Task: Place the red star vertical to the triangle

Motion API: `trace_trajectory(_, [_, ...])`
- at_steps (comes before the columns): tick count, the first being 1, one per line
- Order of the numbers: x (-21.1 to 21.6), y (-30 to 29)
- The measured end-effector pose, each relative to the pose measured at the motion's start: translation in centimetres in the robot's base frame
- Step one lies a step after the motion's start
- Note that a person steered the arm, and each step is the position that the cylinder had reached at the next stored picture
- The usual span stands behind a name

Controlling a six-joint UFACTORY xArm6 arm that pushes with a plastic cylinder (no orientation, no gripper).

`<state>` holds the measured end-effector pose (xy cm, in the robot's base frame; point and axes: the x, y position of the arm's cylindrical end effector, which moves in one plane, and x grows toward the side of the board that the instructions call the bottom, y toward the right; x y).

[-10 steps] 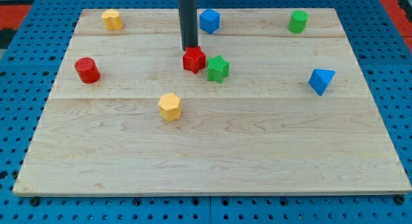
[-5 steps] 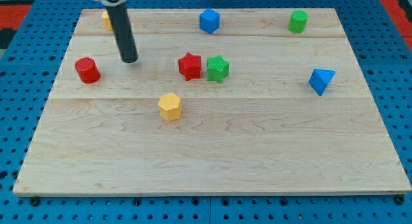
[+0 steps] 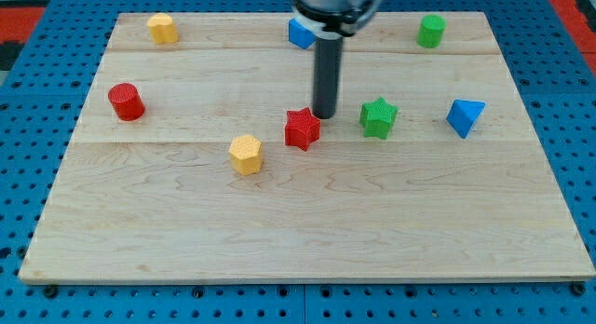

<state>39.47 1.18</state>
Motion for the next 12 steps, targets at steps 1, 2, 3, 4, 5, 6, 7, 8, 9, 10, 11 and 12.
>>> trace_trajectory(1, [0.3, -3.1])
trace_trajectory(2, [3.1, -2.9])
trace_trajectory(3, [6.5, -3.3])
trace_trajectory(4, [8.2, -3.9])
trace_trajectory(5, [8.2, -3.8])
trace_trajectory(6, [8.2, -3.8])
trace_trajectory(7, [11.2, -6.1])
trace_trajectory(8, [11.7, -7.4])
trace_trajectory(9, [13.1, -6.3])
trace_trajectory(10, [14.1, -1.5])
trace_trajectory(11, [15.5, 7.7])
trace_trajectory(12, [17.0, 6.7])
